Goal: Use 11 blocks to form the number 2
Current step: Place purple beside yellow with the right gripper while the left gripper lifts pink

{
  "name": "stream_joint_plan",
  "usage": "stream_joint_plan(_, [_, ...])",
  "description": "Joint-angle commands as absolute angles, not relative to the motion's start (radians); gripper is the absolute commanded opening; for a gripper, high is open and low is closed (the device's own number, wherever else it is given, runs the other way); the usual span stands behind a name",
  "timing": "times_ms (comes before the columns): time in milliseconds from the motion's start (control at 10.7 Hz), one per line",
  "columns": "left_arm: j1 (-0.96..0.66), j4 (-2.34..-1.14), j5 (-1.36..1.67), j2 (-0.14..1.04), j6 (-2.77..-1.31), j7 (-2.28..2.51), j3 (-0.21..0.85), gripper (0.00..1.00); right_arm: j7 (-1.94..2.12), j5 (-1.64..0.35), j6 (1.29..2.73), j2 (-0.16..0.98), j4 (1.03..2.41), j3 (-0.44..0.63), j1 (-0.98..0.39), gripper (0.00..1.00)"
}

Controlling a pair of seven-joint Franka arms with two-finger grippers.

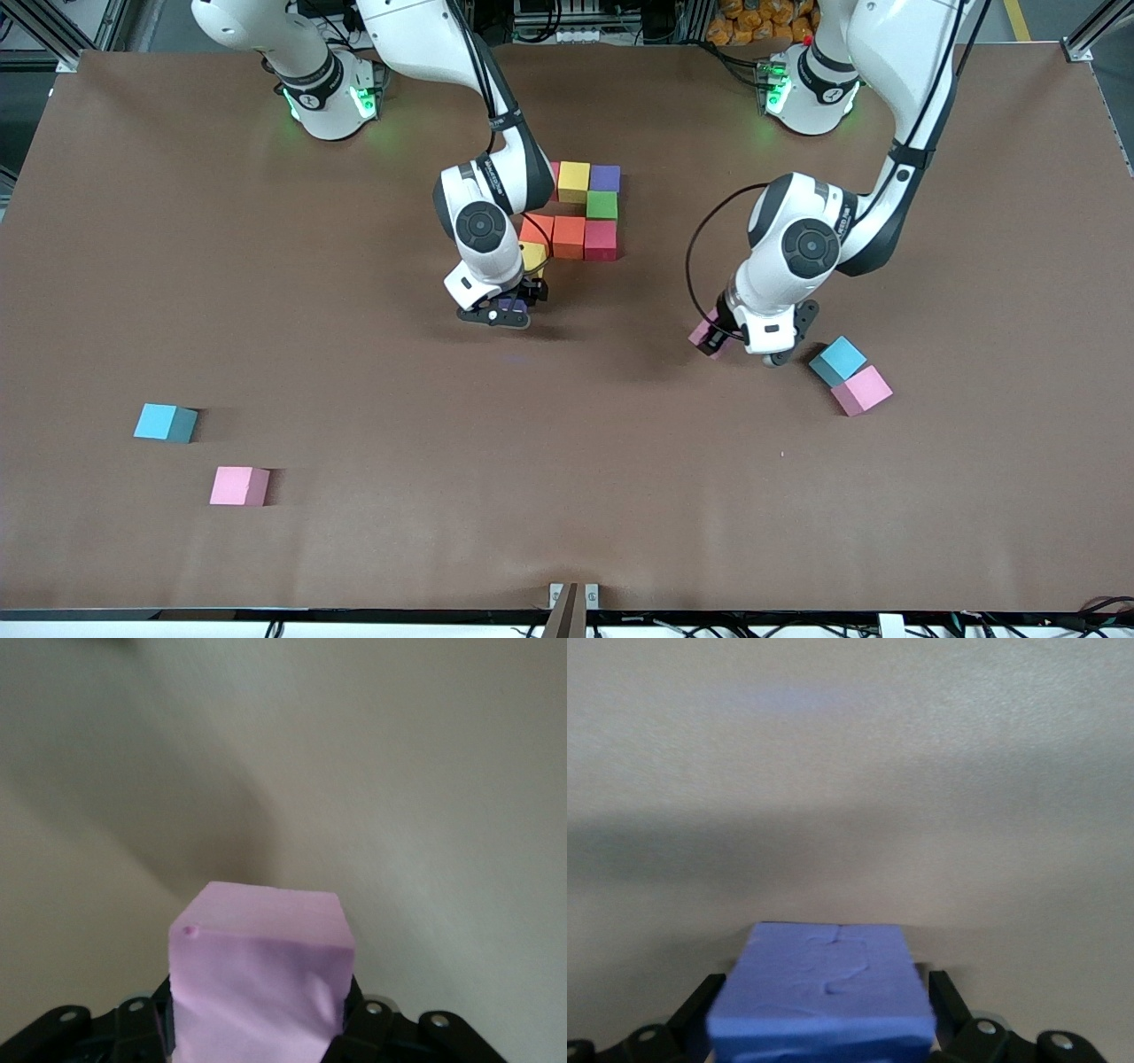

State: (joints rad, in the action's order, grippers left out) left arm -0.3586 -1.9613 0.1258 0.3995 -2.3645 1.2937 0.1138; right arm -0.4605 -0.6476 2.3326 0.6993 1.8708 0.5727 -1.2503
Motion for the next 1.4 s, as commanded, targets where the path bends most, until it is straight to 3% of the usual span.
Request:
stream_joint_plan(0, [-0.368,-1.939,0.153,0.394,-2.319,1.302,0.110,0.00,-0.472,-0.771,2.306,0.701,1.850,0.595,-1.256,1.00])
stream_joint_plan(466, [-0.382,-1.931,0.153,0.396,-2.316,1.302,0.109,0.00,-0.476,-0.822,2.306,0.699,1.845,0.598,-1.264,1.00])
stream_joint_plan(839, [-0.382,-1.924,0.155,0.396,-2.316,1.307,0.110,0.00,-0.361,-0.808,2.240,0.693,1.821,0.695,-1.264,1.00])
stream_joint_plan(1118, [-0.391,-1.899,0.156,0.399,-2.316,1.365,0.110,0.00,-0.322,-0.818,2.066,0.695,1.729,0.794,-1.246,1.00])
stream_joint_plan(1304, [-0.417,-1.855,0.228,0.429,-2.318,1.502,0.110,0.00,-0.213,-0.818,1.901,0.699,1.605,0.810,-1.102,1.00])
